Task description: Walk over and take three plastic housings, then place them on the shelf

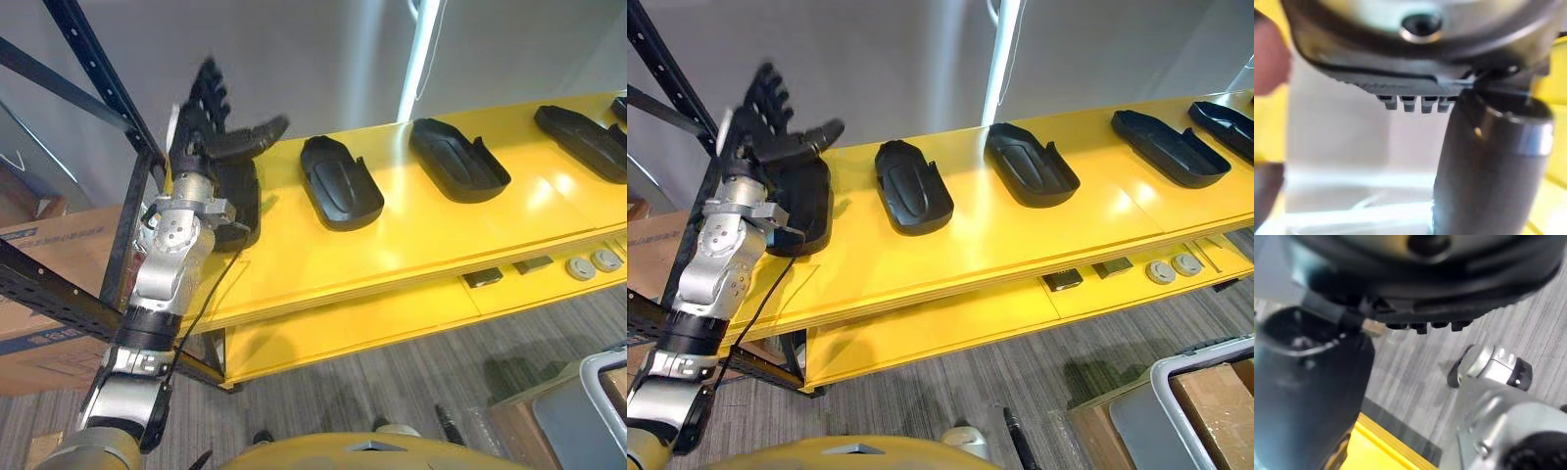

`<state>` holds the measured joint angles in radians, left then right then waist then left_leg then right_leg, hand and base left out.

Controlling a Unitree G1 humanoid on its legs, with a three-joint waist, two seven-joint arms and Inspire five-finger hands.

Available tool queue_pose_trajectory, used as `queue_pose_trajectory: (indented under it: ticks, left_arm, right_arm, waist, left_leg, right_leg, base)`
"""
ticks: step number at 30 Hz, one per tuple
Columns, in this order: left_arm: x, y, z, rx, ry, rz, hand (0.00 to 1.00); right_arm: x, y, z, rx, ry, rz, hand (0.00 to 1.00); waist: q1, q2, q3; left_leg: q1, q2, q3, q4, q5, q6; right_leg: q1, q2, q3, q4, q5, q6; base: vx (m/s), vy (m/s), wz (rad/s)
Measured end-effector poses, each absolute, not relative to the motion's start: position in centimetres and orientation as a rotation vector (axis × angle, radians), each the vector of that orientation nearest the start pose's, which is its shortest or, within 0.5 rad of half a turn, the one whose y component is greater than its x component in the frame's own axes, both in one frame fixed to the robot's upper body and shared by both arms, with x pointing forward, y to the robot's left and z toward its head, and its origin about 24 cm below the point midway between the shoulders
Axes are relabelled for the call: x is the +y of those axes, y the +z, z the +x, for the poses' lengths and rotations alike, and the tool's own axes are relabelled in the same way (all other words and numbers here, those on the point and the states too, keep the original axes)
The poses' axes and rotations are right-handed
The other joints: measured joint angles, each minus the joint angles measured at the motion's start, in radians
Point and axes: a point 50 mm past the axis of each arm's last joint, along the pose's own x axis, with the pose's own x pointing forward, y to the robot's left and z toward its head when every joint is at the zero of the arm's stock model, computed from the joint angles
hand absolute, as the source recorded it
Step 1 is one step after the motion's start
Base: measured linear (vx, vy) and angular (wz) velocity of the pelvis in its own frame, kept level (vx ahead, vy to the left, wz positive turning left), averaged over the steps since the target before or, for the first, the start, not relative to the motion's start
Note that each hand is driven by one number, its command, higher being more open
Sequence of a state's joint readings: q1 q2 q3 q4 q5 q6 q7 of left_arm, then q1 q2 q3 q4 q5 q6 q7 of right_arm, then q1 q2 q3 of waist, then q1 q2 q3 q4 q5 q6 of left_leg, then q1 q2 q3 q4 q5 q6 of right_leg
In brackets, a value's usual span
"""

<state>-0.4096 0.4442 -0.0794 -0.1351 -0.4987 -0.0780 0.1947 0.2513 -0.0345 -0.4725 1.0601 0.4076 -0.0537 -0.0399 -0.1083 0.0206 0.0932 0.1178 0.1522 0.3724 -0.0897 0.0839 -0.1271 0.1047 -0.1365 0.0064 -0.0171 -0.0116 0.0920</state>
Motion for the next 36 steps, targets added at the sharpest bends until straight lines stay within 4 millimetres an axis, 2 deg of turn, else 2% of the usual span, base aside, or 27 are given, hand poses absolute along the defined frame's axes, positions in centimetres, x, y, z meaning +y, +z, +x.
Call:
queue_pose_trajectory:
  ticks: [1, 3, 7, 9, 11, 13, 15, 16, 17, 19, 20, 21, 22, 24, 30, 34, 36]
  left_arm:
    - [17.1, 21.1, 28.6, -0.636, -0.128, -0.115, 1.0]
    - [16.0, 22.2, 26.6, -0.741, -0.239, -0.129, 1.0]
    - [13.8, 22.0, 23.7, -0.801, -0.511, -0.094, 1.0]
    - [11.7, 20.2, 22.7, -0.727, -0.753, -0.043, 1.0]
    - [10.6, 18.7, 22.2, -0.635, -0.895, -0.013, 1.0]
    - [9.2, 15.7, 21.6, -0.431, -1.087, 0.004, 1.0]
    - [8.5, 13.4, 21.5, -0.273, -1.195, 0.009, 1.0]
    - [8.3, 11.7, 21.5, -0.17, -1.237, 0.003, 1.0]
    - [8.3, 10.8, 21.4, -0.114, -1.252, -0.005, 1.0]
    - [8.2, 7.1, 20.7, 0.104, -1.305, -0.031, 1.0]
    - [8.3, 6.1, 20.4, 0.156, -1.305, -0.028, 1.0]
    - [8.4, 4.1, 19.9, 0.255, -1.293, -0.007, 1.0]
    - [8.9, 2.2, 19.5, 0.351, -1.26, 0.01, 1.0]
    - [10.1, -0.2, 18.9, 0.465, -1.192, 0.049, 1.0]
    - [12.3, -5.4, 15.8, 0.697, -0.956, 0.035, 1.0]
    - [13.6, -8.8, 13.6, 0.828, -0.685, 0.003, 1.0]
    - [14.5, -10.3, 12.5, 0.856, -0.538, 0.065, 1.0]
  right_arm:
    - [-22.9, -16.6, 0.7, 1.097, -0.861, 0.497, 1.0]
    - [-23.2, -16.5, 0.7, 1.086, -0.877, 0.491, 1.0]
    - [-23.0, -16.5, 0.6, 1.09, -0.88, 0.493, 1.0]
    - [-22.8, -16.5, 0.8, 1.087, -0.872, 0.5, 1.0]
    - [-22.6, -16.6, 1.4, 1.079, -0.859, 0.508, 1.0]
    - [-22.1, -16.7, 2.0, 1.076, -0.825, 0.508, 1.0]
    - [-21.7, -16.7, 2.3, 1.077, -0.805, 0.509, 1.0]
    - [-21.4, -16.7, 2.4, 1.074, -0.799, 0.515, 1.0]
    - [-21.3, -16.8, 2.4, 1.073, -0.793, 0.517, 1.0]
    - [-21.1, -16.8, 2.4, 1.067, -0.795, 0.538, 1.0]
    - [-21.1, -16.8, 2.4, 1.063, -0.8, 0.546, 1.0]
    - [-21.1, -16.8, 2.4, 1.055, -0.818, 0.563, 1.0]
    - [-21.1, -16.8, 2.5, 1.045, -0.836, 0.574, 1.0]
    - [-21.2, -16.7, 2.9, 1.007, -0.864, 0.583, 1.0]
    - [-22.5, -15.8, 3.9, 0.873, -0.955, 0.545, 1.0]
    - [-22.8, -15.2, 5.0, 0.803, -0.986, 0.533, 1.0]
    - [-22.7, -14.9, 5.5, 0.772, -1.017, 0.525, 1.0]
  waist:
    - [0.004, 0.0, 0.0]
    - [0.016, 0.0, 0.0]
    - [0.028, -0.002, -0.007]
    - [0.055, -0.001, -0.014]
    - [0.056, -0.005, -0.013]
    - [0.055, -0.011, -0.02]
    - [0.056, -0.005, -0.036]
    - [0.054, -0.014, -0.035]
    - [0.052, -0.012, -0.04]
    - [0.051, -0.015, -0.054]
    - [0.051, -0.018, -0.055]
    - [0.052, -0.022, -0.056]
    - [0.052, -0.024, -0.057]
    - [0.054, -0.037, -0.046]
    - [0.072, -0.07, -0.034]
    - [0.088, -0.082, -0.027]
    - [0.093, -0.086, -0.024]
  left_leg:
    - [0.002, 0.0, -0.001, 0.0, 0.0, 0.0]
    - [0.008, 0.0, -0.004, 0.0, 0.001, 0.002]
    - [0.008, 0.0, -0.026, -0.001, 0.002, 0.001]
    - [-0.006, -0.001, -0.035, -0.001, 0.008, 0.001]
    - [-0.011, -0.001, -0.043, -0.001, 0.012, 0.004]
    - [-0.022, -0.001, -0.044, -0.001, 0.015, 0.004]
    - [-0.028, -0.001, -0.042, -0.001, 0.017, 0.005]
    - [-0.031, -0.001, -0.041, -0.001, 0.02, 0.009]
    - [-0.032, -0.001, -0.04, -0.001, 0.021, 0.011]
    - [-0.041, 0.0, -0.036, -0.001, 0.022, 0.012]
    - [-0.041, 0.001, -0.036, -0.001, 0.021, 0.012]
    - [-0.04, 0.005, -0.032, -0.001, 0.02, 0.012]
    - [-0.041, 0.006, -0.029, -0.001, 0.019, 0.01]
    - [-0.025, 0.006, -0.024, -0.001, 0.014, 0.006]
    - [-0.017, -0.008, -0.023, -0.001, 0.003, 0.014]
    - [-0.021, -0.01, -0.032, -0.001, 0.001, 0.012]
    - [-0.021, -0.015, -0.04, -0.001, 0.0, 0.008]
  right_leg:
    - [0.001, 0.0, -0.001, 0.003, -0.002, 0.003]
    - [0.002, -0.001, -0.003, 0.014, -0.009, 0.006]
    - [0.004, -0.003, -0.03, 0.034, -0.028, 0.009]
    - [0.001, -0.004, -0.041, 0.031, -0.03, 0.014]
    - [0.001, -0.005, -0.05, 0.031, -0.029, 0.015]
    - [-0.006, -0.005, -0.052, 0.029, -0.022, 0.027]
    - [-0.012, -0.006, -0.052, 0.027, -0.018, 0.031]
    - [-0.012, -0.007, -0.052, 0.023, -0.015, 0.035]
    - [-0.012, -0.007, -0.052, 0.022, -0.009, 0.032]
    - [-0.013, -0.008, -0.051, 0.015, 0.001, 0.033]
    - [-0.013, -0.008, -0.05, 0.015, 0.001, 0.034]
    - [-0.013, -0.008, -0.048, 0.015, 0.002, 0.036]
    - [-0.014, -0.008, -0.046, 0.016, 0.003, 0.036]
    - [-0.004, -0.01, -0.045, 0.013, 0.002, 0.037]
    - [0.004, -0.023, -0.051, 0.0, -0.004, 0.043]
    - [0.006, -0.025, -0.063, 0.0, -0.013, 0.047]
    - [0.017, -0.031, -0.074, -0.002, -0.016, 0.049]
  base:
    - [-0.06, -0.01, 0.03]
    - [-0.06, -0.011, 0.02]
    - [-0.06, -0.015, 0.21]
    - [-0.05, -0.009, 0.17]
    - [-0.03, -0.006, 0.14]
    - [-0.02, -0.002, 0.03]
    - [0.0, 0.0, 0.0]
    - [0.0, 0.0, 0.0]
    - [0.02, 0.002, -0.04]
    - [0.05, 0.004, -0.03]
    - [0.04, 0.0, -0.03]
    - [0.0, -0.002, -0.05]
    - [0.0, -0.003, -0.07]
    - [0.0, 0.007, -0.06]
    - [-0.01, 0.005, 0.01]
    - [0.02, 0.004, 0.07]
    - [0.05, 0.012, 0.14]
